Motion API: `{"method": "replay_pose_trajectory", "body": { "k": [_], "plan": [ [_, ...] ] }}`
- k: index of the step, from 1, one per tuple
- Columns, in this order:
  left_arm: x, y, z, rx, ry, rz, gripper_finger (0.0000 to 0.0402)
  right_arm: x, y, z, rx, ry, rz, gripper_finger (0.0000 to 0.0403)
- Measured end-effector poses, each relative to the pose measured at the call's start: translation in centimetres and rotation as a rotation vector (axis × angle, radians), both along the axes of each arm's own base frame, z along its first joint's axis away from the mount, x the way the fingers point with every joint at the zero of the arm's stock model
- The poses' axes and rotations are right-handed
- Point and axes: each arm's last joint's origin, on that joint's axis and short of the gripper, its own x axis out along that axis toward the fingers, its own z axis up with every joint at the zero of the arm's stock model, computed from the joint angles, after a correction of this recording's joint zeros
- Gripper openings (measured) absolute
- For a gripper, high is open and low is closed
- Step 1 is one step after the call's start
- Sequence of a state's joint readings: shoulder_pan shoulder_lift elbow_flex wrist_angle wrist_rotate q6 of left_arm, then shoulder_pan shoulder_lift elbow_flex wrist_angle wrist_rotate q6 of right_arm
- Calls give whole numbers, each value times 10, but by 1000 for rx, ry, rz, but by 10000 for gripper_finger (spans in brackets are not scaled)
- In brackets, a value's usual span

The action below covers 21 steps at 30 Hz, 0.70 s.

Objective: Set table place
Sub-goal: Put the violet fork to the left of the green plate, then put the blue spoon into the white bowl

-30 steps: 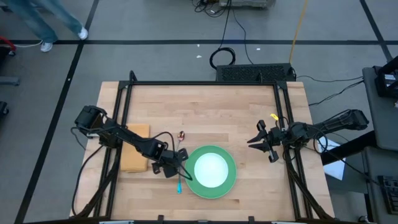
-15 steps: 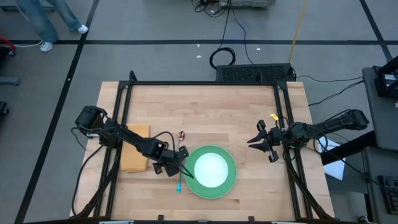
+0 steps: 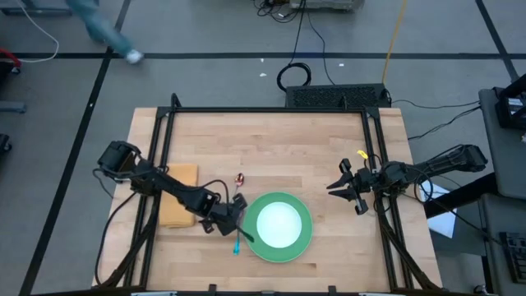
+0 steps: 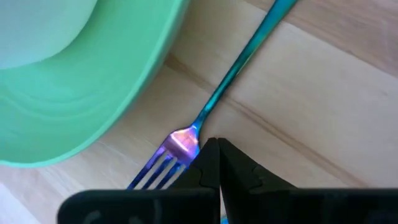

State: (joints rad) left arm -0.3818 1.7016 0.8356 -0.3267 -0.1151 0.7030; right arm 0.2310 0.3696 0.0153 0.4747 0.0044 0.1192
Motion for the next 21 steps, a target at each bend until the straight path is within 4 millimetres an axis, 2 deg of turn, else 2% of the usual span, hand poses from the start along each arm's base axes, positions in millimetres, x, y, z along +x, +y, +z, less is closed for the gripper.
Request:
{"method": "replay_pose_trajectory", "body": {
  "k": [5,10,16,19,21],
  "plan": [
    [-8,-5,2,6,29,18,0,0,0,0,1,-4,0,66],
    [-18,-12,16,13,16,31,0,0,0,1,2,-7,0,66],
    [-29,-21,67,-39,-193,53,1,1,0,1,2,-9,1,66],
    [-34,-20,106,-90,-362,133,7,1,0,1,2,-10,2,66],
    [-44,-14,125,-131,-431,214,12,1,0,0,1,-3,2,66]
  ]
}}
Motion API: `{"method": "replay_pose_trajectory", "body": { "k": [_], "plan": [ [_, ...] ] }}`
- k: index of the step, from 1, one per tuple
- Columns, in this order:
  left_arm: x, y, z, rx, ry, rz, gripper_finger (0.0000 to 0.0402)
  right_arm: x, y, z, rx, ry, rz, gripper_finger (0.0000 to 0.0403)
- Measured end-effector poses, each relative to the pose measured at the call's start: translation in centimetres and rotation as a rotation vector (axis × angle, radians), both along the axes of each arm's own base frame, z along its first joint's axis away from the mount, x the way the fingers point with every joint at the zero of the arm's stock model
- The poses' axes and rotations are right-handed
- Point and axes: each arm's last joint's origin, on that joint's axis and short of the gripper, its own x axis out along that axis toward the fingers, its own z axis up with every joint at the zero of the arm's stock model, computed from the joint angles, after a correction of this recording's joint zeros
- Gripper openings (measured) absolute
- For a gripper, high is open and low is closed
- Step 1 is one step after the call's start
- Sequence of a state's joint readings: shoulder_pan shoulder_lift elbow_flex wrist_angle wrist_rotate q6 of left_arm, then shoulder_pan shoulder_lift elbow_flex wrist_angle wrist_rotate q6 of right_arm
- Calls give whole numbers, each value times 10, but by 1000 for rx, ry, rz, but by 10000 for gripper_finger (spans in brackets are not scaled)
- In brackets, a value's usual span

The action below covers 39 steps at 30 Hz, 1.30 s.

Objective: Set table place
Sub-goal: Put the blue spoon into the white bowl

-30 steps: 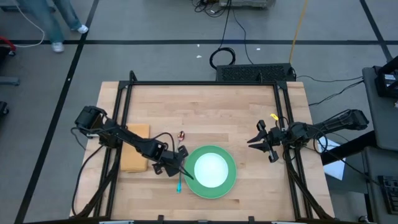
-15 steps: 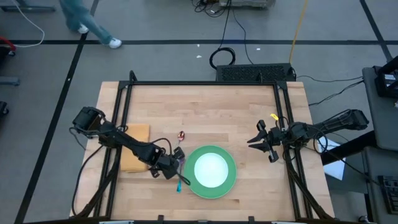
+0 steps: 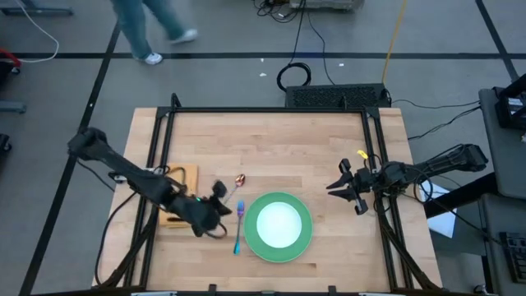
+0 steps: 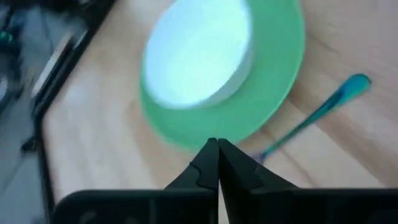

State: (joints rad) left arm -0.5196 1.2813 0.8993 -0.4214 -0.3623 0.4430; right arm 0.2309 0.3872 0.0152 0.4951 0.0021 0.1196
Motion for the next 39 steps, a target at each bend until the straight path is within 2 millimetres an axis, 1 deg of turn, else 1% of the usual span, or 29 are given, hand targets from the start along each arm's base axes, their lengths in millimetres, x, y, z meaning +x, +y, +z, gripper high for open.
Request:
{"method": "replay_pose_trajectory", "body": {
  "k": [2,6,10,13,17,19,23,25,26,28,29,31,32,33,35,39],
  "plan": [
    [-6,6,19,-104,-83,81,17,0,0,-1,-2,7,0,66],
    [-19,24,48,-317,-234,262,20,1,0,-1,-2,7,1,66],
    [-33,43,67,-459,-346,432,21,1,0,-1,-3,11,1,66],
    [-41,53,75,-487,-376,458,21,1,0,-1,-3,11,0,66],
    [-50,63,79,-471,-385,481,29,1,0,-1,2,14,-1,66],
    [-53,67,80,-450,-388,482,46,1,0,-1,12,16,0,66],
    [-60,72,91,-467,-459,467,102,1,0,-1,15,17,0,66],
    [-67,74,97,-473,-496,446,125,1,0,-1,15,17,1,66],
    [-71,76,99,-475,-505,443,130,1,0,-1,15,17,1,66],
    [-82,80,104,-489,-539,472,123,1,0,-1,16,15,2,66],
    [-88,83,105,-489,-557,498,110,1,0,-1,17,9,2,66],
    [-99,88,103,-500,-595,523,66,1,0,0,19,0,3,66],
    [-104,90,99,-509,-604,524,38,1,0,0,21,0,3,66],
    [-107,91,95,-524,-610,515,19,1,0,1,29,0,5,66],
    [-110,91,83,-562,-642,506,11,1,0,1,50,-1,7,66],
    [-114,94,49,-578,-704,544,3,1,0,2,57,-5,7,66]
  ]
}}
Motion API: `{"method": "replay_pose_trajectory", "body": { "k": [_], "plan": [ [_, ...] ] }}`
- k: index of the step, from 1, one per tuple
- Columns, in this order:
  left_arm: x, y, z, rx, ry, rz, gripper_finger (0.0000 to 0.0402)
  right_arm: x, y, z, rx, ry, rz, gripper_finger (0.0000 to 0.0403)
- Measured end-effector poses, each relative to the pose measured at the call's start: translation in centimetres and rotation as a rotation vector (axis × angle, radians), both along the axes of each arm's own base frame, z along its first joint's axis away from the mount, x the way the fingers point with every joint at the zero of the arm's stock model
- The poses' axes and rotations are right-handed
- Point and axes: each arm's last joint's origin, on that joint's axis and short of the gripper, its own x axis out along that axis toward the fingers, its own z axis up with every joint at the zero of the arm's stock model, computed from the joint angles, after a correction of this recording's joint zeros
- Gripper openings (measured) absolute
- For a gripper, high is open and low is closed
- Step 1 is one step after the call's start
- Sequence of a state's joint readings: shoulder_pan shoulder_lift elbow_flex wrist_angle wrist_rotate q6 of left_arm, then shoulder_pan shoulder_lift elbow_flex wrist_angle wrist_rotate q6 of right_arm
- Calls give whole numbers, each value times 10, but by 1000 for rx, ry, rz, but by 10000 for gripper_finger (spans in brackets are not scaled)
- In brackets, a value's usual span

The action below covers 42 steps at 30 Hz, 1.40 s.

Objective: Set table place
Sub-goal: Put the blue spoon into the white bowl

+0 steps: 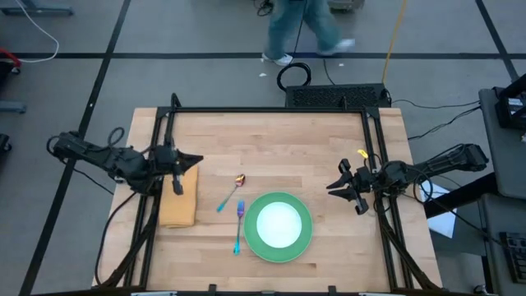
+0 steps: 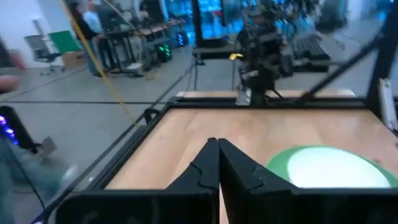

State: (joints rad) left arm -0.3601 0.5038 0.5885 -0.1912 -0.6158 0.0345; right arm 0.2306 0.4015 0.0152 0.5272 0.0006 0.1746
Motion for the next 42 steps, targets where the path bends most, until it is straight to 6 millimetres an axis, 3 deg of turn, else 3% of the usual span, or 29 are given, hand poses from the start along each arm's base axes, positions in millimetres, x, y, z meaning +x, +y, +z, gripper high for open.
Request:
{"method": "replay_pose_trajectory", "body": {
  "k": [5,14,27,36,39,42],
  "plan": [
    [-5,2,-32,-37,-117,8,2,0,0,1,-6,-7,-4,66],
    [-9,4,-83,-55,-122,10,1,0,0,1,-14,-19,-7,66],
    [-21,8,-103,-18,-162,-2,1,0,0,3,-51,-46,-28,66],
    [-19,12,-135,-26,-94,88,0,8,-4,-5,-27,37,-200,66],
    [-19,14,-135,-41,-92,109,1,11,-6,-11,20,107,-226,66],
    [-19,15,-135,-28,-92,120,8,17,-7,-24,17,283,-246,66]
  ]
}}
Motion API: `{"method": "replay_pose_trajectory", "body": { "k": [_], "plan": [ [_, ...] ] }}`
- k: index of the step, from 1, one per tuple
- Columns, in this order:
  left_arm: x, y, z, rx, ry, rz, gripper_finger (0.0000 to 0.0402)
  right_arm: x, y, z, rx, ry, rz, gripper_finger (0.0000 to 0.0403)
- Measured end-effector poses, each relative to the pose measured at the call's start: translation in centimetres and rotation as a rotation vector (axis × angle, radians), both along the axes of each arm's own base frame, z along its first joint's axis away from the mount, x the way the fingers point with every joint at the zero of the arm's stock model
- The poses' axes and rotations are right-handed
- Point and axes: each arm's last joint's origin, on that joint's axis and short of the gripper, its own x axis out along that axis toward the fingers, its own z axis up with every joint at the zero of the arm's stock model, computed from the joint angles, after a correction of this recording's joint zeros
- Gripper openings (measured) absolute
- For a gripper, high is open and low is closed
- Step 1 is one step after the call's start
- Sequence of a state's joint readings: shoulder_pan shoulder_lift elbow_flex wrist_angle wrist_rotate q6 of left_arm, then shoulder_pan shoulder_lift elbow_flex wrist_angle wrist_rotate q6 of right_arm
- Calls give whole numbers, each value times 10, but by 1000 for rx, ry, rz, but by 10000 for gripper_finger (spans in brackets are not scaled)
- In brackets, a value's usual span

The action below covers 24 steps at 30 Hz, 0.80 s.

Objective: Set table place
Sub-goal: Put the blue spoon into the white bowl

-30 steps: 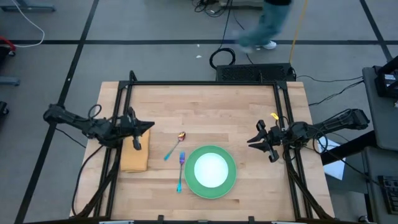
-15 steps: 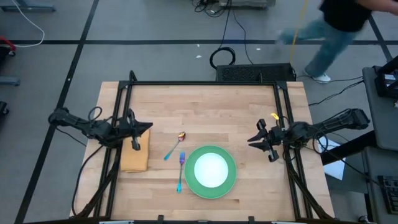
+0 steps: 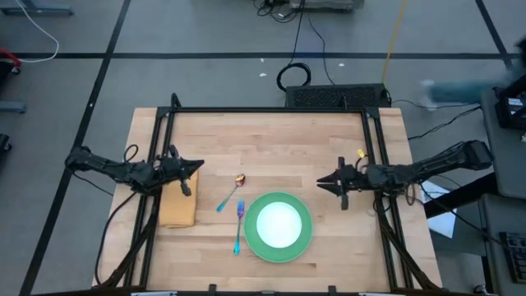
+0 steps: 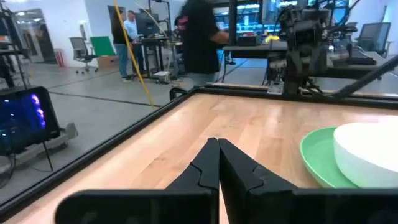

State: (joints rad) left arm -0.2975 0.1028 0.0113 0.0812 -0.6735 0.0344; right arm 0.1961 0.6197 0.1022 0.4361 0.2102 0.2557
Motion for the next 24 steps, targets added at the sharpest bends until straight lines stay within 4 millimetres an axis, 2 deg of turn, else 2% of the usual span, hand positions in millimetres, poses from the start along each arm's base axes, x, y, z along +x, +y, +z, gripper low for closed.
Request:
{"method": "replay_pose_trajectory", "body": {
  "k": [5,11,17,21,24],
  "plan": [
    [0,1,0,80,31,10,25,26,1,30,6,137,-29,66],
    [0,1,0,102,39,10,19,68,0,73,11,264,28,80],
    [0,1,1,93,32,10,3,112,-10,92,0,334,91,145],
    [0,1,1,85,27,10,9,141,-23,90,-8,380,110,182],
    [0,1,1,68,19,10,23,160,-34,90,0,386,137,192]
  ]
}}
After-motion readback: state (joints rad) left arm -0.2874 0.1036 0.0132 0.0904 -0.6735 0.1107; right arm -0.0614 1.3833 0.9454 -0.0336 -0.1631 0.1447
